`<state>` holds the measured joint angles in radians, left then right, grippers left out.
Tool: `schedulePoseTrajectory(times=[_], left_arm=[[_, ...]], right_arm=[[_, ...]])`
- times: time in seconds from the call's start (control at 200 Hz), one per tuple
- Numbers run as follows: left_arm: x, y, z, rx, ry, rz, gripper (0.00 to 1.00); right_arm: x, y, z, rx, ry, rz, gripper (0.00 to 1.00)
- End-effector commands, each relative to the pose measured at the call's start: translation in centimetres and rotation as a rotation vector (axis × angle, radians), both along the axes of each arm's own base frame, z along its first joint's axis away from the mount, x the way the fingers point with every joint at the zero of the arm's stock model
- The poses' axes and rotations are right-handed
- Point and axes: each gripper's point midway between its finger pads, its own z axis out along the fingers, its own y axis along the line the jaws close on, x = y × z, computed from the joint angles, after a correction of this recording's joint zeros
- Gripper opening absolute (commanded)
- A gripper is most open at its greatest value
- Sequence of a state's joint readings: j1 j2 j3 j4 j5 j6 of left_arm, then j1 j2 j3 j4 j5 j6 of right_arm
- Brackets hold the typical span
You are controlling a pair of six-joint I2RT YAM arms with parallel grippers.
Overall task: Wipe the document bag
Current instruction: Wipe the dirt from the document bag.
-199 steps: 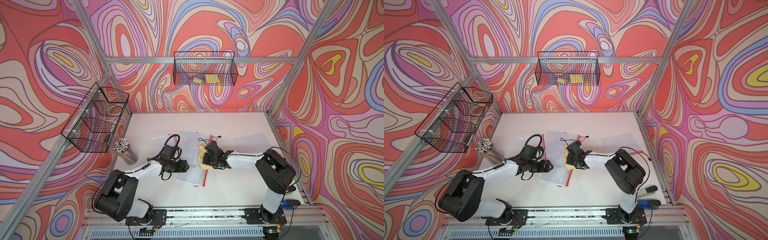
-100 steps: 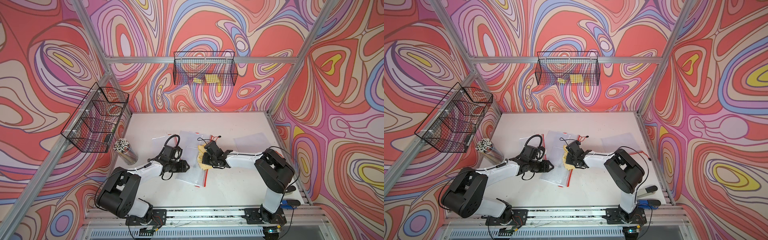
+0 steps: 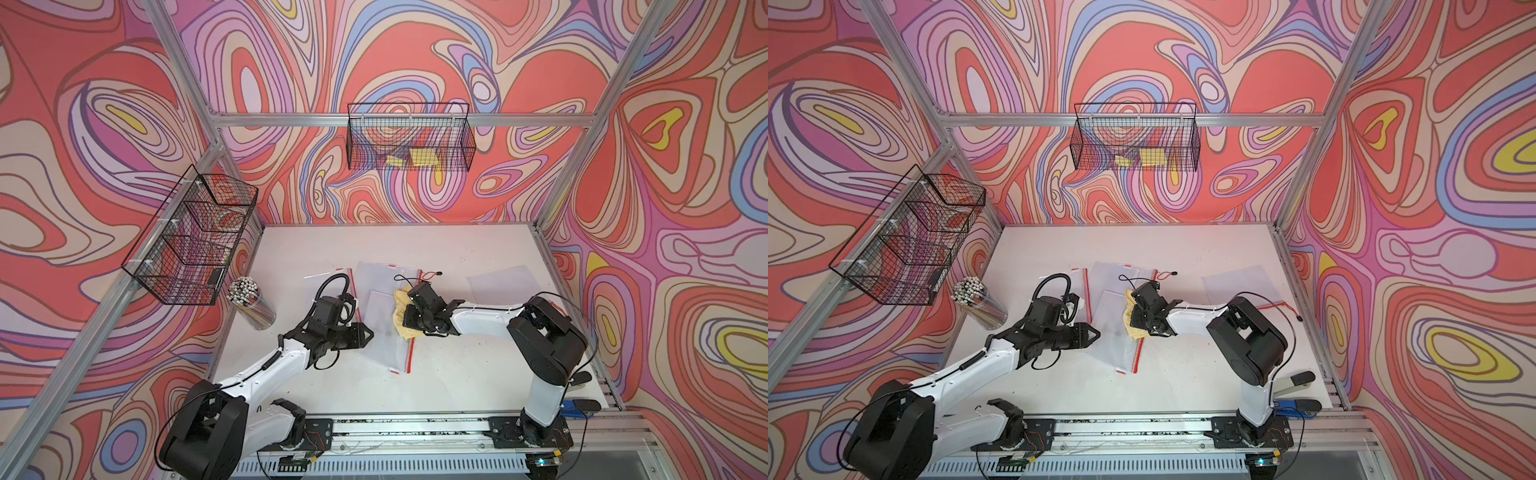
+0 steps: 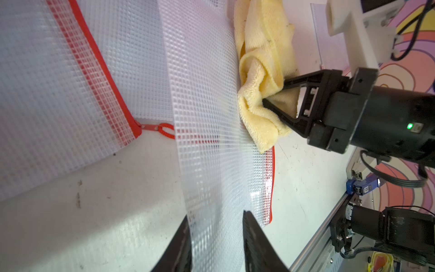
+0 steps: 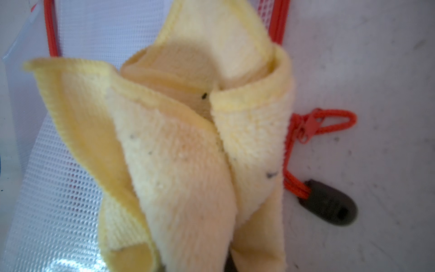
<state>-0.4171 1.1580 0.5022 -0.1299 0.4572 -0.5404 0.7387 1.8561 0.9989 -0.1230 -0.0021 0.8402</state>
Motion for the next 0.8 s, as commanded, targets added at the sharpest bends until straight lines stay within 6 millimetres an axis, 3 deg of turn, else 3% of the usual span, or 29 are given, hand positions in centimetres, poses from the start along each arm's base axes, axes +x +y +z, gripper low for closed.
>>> schedulePoseTrajectory(times=[0.0, 0.165, 0.3, 0.626, 0.796], left_arm=[[-0.9, 0.1, -0.5, -0.019, 0.037, 0.009, 0.28], [-0.9, 0.2, -0.9, -0.008, 0.055, 0.009, 0.16], [-1.0, 0.5, -1.1, 0.015, 0.058, 0.014, 0.11], [-1.5, 2.4, -0.9, 0.094, 0.077, 0.09, 0.24], [-1.8, 2.5, -0.7, 0.085, 0.082, 0.096, 0.07]], right_arm=[[-7.7, -5.4, -8.7, -0.244, 0.332, 0.038, 0.0], [-7.6, -5.1, -8.8, -0.241, 0.339, 0.043, 0.0], [-7.7, -5.2, -8.7, -0.244, 0.339, 0.041, 0.0], [-8.2, -5.8, -9.5, -0.27, 0.361, 0.042, 0.0], [-8.2, -5.8, -9.8, -0.274, 0.363, 0.045, 0.0]])
